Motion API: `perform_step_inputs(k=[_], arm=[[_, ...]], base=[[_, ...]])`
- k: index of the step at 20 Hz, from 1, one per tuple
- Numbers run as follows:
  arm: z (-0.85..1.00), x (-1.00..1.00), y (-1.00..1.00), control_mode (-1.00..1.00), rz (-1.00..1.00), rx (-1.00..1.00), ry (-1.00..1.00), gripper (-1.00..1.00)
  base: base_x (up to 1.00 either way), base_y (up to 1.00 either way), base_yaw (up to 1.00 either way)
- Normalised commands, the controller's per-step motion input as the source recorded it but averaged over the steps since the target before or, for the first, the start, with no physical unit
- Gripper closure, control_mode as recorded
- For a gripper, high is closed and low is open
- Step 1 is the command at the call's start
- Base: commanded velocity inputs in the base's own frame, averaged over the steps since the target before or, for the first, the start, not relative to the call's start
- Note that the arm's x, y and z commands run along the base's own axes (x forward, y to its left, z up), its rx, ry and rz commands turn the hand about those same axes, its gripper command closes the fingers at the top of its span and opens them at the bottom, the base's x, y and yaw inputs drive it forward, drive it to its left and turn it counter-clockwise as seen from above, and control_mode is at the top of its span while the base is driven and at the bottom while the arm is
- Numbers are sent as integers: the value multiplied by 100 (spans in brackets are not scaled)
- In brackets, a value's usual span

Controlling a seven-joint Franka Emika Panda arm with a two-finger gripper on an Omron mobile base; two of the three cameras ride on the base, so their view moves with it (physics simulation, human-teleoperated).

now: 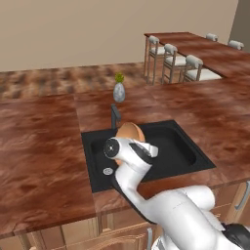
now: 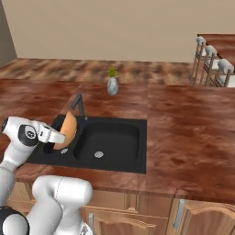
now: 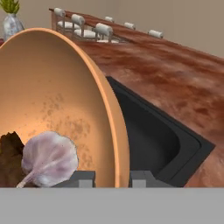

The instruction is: Dump the garlic and sweet potato from the bowl so the bowl can be washed. Place the bowl in the sink after clearing the leftovers.

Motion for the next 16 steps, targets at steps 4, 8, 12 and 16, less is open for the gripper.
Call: perform_step_inputs(k=[4,8,12,16], arm=[[-2,7,3,-100,0,-8,8,100],[-2,14,6,-100,0,-7,1,100],[-32,1,20,-100,0,-20,7,100],[-1,24,22,-100,0,-9,0,100]], base=[[0,0,0],[0,0,0],[0,0,0],[0,0,0]])
